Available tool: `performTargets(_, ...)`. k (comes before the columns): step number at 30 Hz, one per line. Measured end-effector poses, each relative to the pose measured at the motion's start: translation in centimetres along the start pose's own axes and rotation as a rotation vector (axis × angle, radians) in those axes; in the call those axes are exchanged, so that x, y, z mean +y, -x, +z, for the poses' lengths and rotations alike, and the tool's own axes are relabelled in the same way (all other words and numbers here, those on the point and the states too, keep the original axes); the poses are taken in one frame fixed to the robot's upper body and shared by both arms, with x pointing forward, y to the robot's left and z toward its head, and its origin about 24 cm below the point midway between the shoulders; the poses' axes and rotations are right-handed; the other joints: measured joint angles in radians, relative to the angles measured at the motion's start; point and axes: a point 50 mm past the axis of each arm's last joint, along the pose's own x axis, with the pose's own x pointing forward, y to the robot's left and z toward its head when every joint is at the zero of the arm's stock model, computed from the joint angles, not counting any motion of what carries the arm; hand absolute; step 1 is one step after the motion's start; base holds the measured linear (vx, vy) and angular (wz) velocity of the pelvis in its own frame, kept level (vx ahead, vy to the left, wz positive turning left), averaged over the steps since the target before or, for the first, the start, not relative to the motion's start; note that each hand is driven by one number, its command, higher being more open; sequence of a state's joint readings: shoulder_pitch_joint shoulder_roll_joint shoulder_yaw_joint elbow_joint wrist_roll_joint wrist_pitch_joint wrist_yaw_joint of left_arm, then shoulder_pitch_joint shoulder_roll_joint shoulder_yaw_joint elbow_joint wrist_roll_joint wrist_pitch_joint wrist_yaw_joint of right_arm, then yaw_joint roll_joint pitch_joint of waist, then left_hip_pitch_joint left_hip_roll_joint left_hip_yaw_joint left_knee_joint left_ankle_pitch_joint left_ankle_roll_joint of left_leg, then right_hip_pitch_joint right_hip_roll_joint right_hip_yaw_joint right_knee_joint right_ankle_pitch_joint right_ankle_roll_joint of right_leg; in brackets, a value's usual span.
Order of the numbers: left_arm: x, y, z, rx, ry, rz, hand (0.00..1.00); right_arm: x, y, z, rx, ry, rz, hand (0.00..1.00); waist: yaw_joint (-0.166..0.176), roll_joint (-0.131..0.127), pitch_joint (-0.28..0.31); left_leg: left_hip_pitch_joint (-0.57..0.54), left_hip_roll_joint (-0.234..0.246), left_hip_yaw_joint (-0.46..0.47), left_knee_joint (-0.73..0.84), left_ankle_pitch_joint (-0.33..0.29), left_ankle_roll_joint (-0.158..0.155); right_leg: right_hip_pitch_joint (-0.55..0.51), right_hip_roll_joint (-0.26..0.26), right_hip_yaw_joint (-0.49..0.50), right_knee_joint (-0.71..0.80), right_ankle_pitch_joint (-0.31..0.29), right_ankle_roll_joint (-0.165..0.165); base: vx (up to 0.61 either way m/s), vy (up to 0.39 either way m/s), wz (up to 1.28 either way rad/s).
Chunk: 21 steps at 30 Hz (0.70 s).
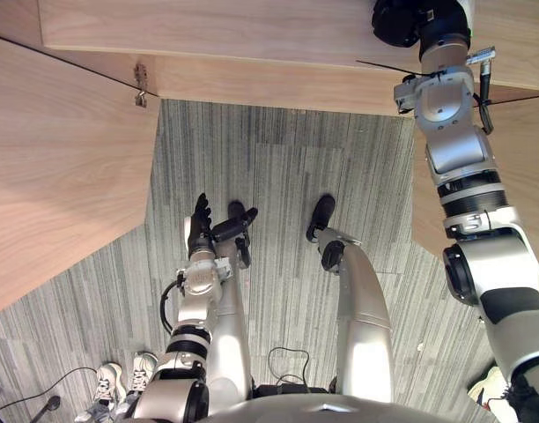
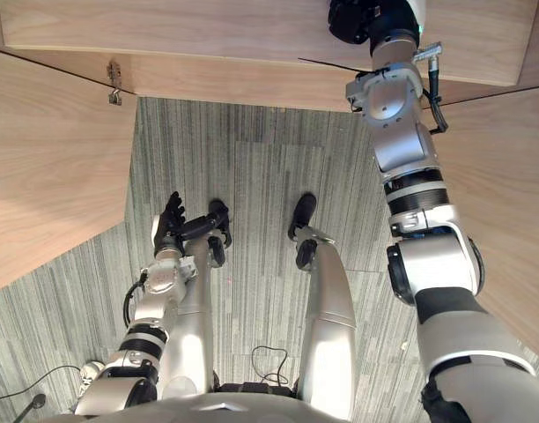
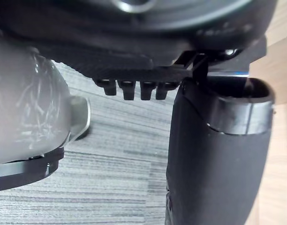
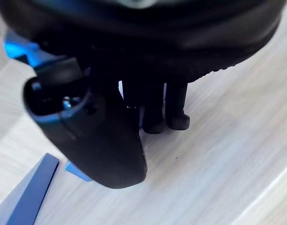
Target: Walk over to the cabinet, pick up the folder, carry it to the office cabinet, place the folder inside the office cabinet, then close the office cabinet door
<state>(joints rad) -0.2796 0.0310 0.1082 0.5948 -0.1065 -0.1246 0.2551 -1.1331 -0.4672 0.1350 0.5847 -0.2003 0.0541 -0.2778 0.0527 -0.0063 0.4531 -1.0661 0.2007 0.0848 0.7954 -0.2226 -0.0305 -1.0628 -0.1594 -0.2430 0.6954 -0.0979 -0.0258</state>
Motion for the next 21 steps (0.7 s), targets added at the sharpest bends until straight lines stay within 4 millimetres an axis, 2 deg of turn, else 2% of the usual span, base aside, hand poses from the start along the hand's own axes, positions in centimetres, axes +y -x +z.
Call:
performTargets(7,0.2,-0.1,0.1,0.008,0.039,0.02,1.0,-2.0,-0.7,-1.4,0.131,-0.142,-0.122,0.0,-0.003,0.0,0.0,-0.004,0.002,-0.001,0.005,0.01,0.003,0.0,0.003,0.0,-0.004,0.015,-0.004,0.0,0.0,0.0)
performTargets(13,0.1,-0.2,0.1,0.021,0.036,0.015,1.0,-3.1,-0.6,-1.2,0.13,-0.234,-0.194,0.0,-0.009,0.001,0.0,0.003,0.009,0.001,0.029,0.007,0.005,0.007,0.008,0.007,0.012,0.015,-0.005,0.0,0.026,-0.04)
performTargets(16,-0.1,-0.2,-0.2,0.042,0.027,-0.002,1.0,-2.4,1.0,-1.4,0.104,-0.268,-0.184,0.0,-0.01,0.001,0.0,0.052,0.015,-0.001,0.041,-0.006,0.005,0.059,0.012,0.006,0.019,0.007,-0.006,-0.01,0.045,-0.02)
performTargets(20,0.1,0.0,-0.6,0.057,0.002,-0.009,1.0,-0.5,5.5,-3.6,0.103,-0.302,-0.135,0.0,-0.009,0.003,-0.005,0.155,0.016,0.012,0.035,-0.026,0.007,0.151,0.012,0.02,0.014,-0.006,0.002,-0.02,0.039,-0.02)
performTargets(21,0.4,0.0,-0.8,0.063,-0.008,-0.005,1.0,0.2,7.3,-4.5,0.12,-0.315,-0.107,0.0,-0.011,0.004,-0.007,0.195,0.014,0.021,0.021,-0.028,0.007,0.184,0.012,0.024,0.003,-0.006,0.004,0.0,0.02,-0.06)
